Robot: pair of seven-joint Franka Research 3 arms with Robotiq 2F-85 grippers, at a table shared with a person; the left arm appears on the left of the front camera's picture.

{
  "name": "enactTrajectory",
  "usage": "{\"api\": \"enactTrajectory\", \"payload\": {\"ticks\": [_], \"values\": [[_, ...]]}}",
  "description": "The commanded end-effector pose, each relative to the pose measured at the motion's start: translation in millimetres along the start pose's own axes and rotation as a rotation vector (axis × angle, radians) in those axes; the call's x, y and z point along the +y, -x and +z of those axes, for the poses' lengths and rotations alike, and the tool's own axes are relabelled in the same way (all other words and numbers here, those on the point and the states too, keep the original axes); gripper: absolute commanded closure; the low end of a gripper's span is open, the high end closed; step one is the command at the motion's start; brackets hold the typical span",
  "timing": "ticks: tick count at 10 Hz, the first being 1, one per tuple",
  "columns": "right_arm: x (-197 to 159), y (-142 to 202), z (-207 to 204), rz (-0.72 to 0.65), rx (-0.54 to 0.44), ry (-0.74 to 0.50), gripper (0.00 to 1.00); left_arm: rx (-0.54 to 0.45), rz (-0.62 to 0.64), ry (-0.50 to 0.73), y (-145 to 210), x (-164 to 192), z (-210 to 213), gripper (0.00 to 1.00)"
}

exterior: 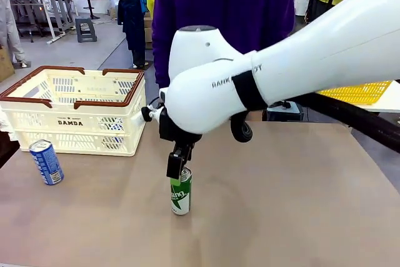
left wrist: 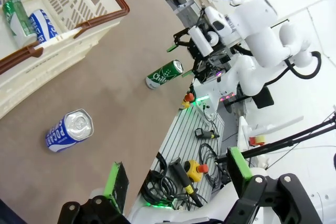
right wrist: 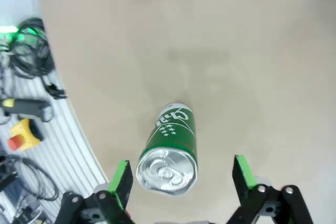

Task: Place the drinks into the Shopping basket.
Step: Pick up one drink and place it into the Shopping basket.

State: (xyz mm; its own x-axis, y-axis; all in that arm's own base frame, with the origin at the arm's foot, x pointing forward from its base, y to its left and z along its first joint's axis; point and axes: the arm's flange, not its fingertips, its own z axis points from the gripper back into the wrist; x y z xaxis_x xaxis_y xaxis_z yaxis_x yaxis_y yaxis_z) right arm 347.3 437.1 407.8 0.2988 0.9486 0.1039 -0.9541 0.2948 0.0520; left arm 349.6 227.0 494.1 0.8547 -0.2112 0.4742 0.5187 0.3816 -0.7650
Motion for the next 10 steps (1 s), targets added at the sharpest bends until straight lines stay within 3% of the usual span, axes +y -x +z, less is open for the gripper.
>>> {"api": "enactTrajectory", "payload": {"ticks": [1,3,5,6,7,8,10], "values": [[-15.0,23.6,59.3,-0.041,-0.035,-0.102,0.0,0.001,0.002,-0.004,2.4,-1.6,-0.9,0.0],[-63.8,79.9,141.5,-0.33,-0.071,-0.126,0.0,0.001,0.002,-0.004,2.4,-1.6,-0.9,0.0],[-137.4,177.5,195.3,-0.538,-0.213,-0.265,0.0,0.001,0.002,-0.004,2.4,-1.6,-0.9,0.0],[-177.7,241.6,205.2,-0.682,-0.359,-0.403,0.0,0.001,0.002,-0.004,2.4,-1.6,-0.9,0.0],[-214.7,311.0,207.4,-0.842,-0.559,-0.589,0.2,0.001,0.002,-0.004,2.4,-1.6,-0.9,0.0],[-245.7,394.4,207.0,-1.04,-0.832,-0.733,0.2,0.001,0.002,-0.004,2.4,-1.6,-0.9,0.0],[-270.0,530.3,194.3,-1.268,-1.232,-0.96,0.2,0.001,0.002,-0.004,2.4,-1.6,-0.9,0.0]]}}
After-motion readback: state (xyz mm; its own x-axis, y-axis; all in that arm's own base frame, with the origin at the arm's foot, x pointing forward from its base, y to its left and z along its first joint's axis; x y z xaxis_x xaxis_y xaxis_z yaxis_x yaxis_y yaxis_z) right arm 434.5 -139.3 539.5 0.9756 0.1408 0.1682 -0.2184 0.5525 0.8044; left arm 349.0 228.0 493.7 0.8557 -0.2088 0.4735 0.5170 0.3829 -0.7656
